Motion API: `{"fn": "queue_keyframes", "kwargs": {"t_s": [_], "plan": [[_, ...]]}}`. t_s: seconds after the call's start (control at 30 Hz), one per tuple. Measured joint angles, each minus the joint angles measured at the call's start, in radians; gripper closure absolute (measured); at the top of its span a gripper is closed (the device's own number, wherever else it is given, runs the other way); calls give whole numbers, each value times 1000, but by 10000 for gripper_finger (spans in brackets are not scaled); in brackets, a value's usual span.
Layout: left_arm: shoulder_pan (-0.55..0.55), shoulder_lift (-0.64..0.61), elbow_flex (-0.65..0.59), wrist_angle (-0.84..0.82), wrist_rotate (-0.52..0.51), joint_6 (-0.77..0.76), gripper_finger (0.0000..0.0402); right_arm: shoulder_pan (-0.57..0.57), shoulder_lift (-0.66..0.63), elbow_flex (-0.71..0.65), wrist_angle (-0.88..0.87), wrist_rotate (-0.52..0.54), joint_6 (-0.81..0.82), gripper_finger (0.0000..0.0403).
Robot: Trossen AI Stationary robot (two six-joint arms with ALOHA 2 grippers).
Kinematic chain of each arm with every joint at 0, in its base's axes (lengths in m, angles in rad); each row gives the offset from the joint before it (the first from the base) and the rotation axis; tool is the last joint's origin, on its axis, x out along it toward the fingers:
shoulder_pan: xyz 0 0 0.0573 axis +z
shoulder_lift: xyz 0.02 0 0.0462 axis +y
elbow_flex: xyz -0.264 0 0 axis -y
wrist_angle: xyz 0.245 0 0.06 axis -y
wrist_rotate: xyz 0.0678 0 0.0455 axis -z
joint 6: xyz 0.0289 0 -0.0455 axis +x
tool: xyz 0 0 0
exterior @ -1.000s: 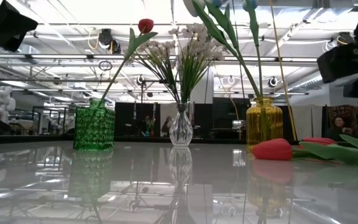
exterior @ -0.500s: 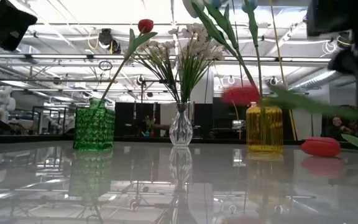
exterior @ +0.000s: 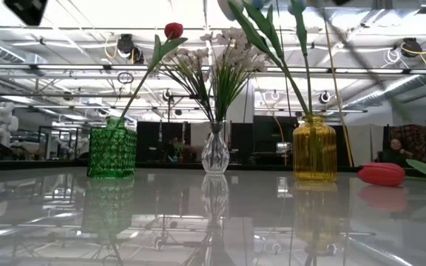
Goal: Sort flowers into vase by color
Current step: Put the left red flower into the green vase
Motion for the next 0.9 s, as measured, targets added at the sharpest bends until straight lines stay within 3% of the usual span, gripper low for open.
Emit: {"fn": "queue_keyframes", "kwargs": {"t_s": [0.33,0.67,0.9], "plan": [[181,190,170,8,227,-26,143,-82,119,191,28,-39,-251,403],[278,432,309,136,248,9,132,-93,131,218,144,-61,-337,400],[337,510,397,138,299,22,123,-93,131,218,187,-62,-370,399]]}}
